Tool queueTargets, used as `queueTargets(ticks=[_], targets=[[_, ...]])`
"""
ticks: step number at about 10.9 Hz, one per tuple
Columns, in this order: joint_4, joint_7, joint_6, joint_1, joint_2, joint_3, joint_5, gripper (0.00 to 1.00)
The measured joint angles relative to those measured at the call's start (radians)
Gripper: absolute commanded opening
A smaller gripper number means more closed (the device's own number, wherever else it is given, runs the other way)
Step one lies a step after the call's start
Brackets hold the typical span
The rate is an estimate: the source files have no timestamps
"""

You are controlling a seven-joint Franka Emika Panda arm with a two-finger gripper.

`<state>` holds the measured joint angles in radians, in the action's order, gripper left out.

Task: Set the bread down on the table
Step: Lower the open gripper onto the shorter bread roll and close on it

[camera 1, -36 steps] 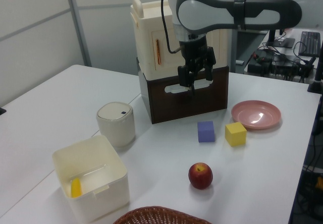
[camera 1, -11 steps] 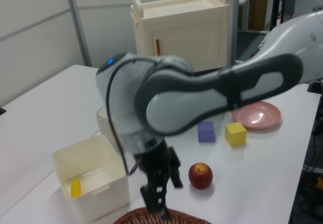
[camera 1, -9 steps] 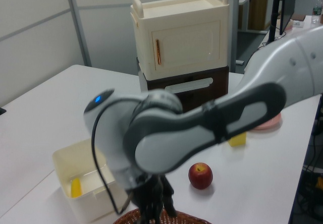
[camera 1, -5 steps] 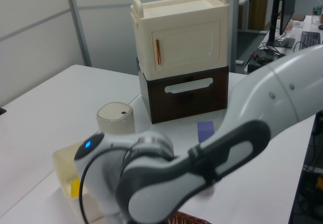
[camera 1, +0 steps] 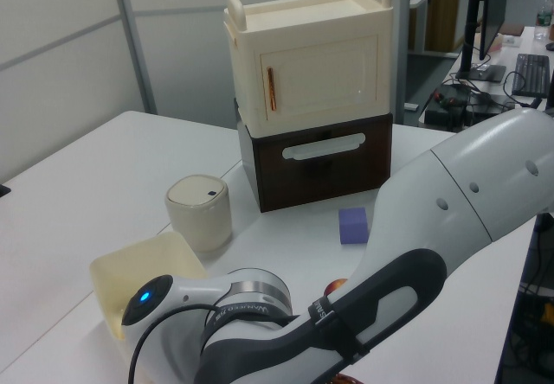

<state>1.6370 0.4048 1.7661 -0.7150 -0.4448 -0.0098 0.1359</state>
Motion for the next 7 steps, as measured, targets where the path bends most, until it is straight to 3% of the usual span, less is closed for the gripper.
queueTargets(ticks=[4,7], targets=[[-0.001,0.000,-0.006,0.001,-0.001,-0.004,0.000,1.00],[-0.012,-0.017,-0.112,0.010,0.008,-0.017,-0.002,1.00]])
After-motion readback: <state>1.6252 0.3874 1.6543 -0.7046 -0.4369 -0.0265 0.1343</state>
